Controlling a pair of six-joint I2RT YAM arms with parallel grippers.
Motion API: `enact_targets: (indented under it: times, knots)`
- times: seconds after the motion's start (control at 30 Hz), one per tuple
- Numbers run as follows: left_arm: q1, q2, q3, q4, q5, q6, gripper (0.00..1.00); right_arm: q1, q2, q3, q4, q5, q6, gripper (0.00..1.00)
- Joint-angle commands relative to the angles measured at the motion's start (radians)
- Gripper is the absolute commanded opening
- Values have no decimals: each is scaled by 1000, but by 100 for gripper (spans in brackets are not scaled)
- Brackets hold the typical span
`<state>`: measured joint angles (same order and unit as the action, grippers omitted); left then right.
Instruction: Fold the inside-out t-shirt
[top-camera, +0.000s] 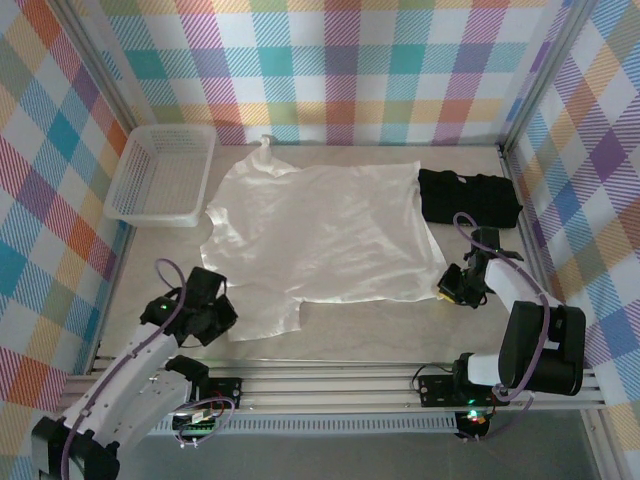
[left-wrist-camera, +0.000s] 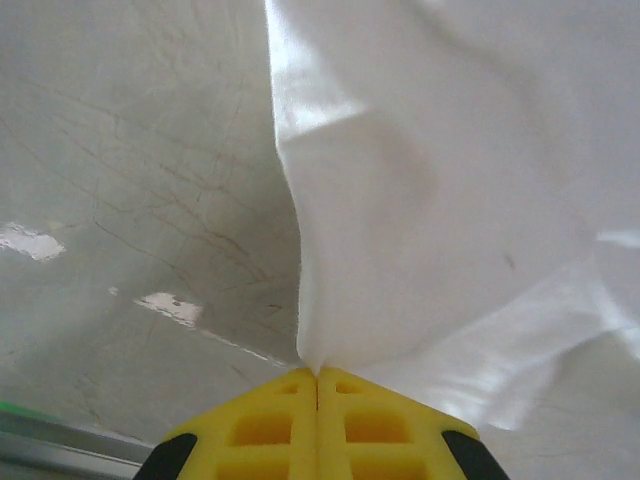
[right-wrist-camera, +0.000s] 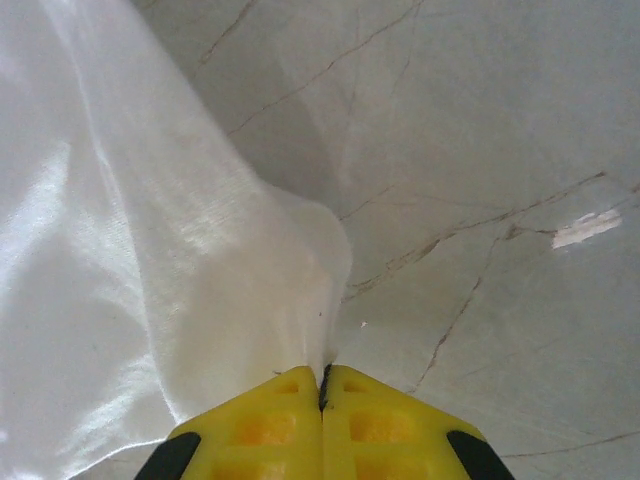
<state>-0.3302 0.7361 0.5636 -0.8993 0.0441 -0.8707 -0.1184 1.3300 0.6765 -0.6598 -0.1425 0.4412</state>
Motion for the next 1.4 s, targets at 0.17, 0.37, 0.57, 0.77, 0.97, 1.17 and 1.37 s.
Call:
enact_targets:
  times: [0.17,0.37,0.57,0.77,0.97,1.17,1.37]
  knots:
    - [183,-29,144,-154,124,92,0,10,-32,-17,-21,-31,23,0]
    - [241,-18,177,-217,155,144,0,17,-53,-20,-39,-11,45,0]
    - [244,-4,222,-290,129,186,0,21,-115,-47,-55,-3,85,0]
    - [244,-10,225,-296,111,197,0,26,-143,-66,-50,-16,97,0]
    - [248,-4,237,-266,117,200,0,34,-149,-57,-37,-30,81,0]
    - [289,63,272,-195,138,261,0,34,-132,17,-49,-18,34,0]
    - [357,165,331,-111,182,340,0,34,-52,98,-34,-55,-10,0]
